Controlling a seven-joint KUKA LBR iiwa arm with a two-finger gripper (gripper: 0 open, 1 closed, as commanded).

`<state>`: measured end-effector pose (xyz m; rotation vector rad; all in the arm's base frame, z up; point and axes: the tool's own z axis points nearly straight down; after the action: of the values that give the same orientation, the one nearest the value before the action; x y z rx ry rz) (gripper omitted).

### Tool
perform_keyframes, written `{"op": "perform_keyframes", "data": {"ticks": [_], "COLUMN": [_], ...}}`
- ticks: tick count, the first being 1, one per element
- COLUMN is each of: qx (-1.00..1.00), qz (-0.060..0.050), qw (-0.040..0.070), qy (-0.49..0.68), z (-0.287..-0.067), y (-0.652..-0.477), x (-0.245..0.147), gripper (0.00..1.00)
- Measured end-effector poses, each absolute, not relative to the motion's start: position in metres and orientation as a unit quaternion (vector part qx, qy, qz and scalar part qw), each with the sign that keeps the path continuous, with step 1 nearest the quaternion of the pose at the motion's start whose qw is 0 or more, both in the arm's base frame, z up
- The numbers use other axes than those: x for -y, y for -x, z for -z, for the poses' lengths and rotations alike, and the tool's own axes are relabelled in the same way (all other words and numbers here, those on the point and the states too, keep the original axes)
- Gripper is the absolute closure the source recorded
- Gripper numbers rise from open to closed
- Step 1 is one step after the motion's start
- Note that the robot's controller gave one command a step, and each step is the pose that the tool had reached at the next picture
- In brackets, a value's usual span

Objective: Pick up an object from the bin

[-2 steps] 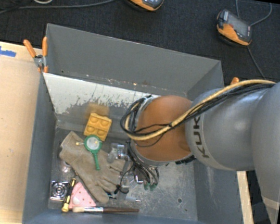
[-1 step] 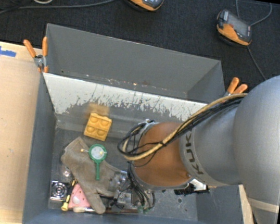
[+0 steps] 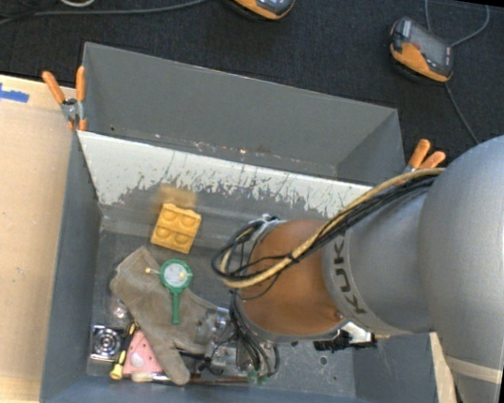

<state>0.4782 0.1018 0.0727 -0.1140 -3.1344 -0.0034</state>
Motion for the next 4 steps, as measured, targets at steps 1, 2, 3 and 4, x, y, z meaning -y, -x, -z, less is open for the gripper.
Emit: {"op": "perform_keyframes", "data": {"ticks": [1,2,3,4], "qx": [0.999,0.999,0.999,0.999], "qz": [0.001,0.001,0.002,-0.001], "qw": [0.002,0.003,0.001,0.011], "qy": [0.037,0.039,0.040,0.048], "z": [-0.087,-0.086,-0.136,-0.102], "y": [-0.476,-0.476,-0.503,-0.468], "x": [-0.103,-0.103,-0.123,-0.102], "gripper": [1.00,1.00,1.00,1.00]}}
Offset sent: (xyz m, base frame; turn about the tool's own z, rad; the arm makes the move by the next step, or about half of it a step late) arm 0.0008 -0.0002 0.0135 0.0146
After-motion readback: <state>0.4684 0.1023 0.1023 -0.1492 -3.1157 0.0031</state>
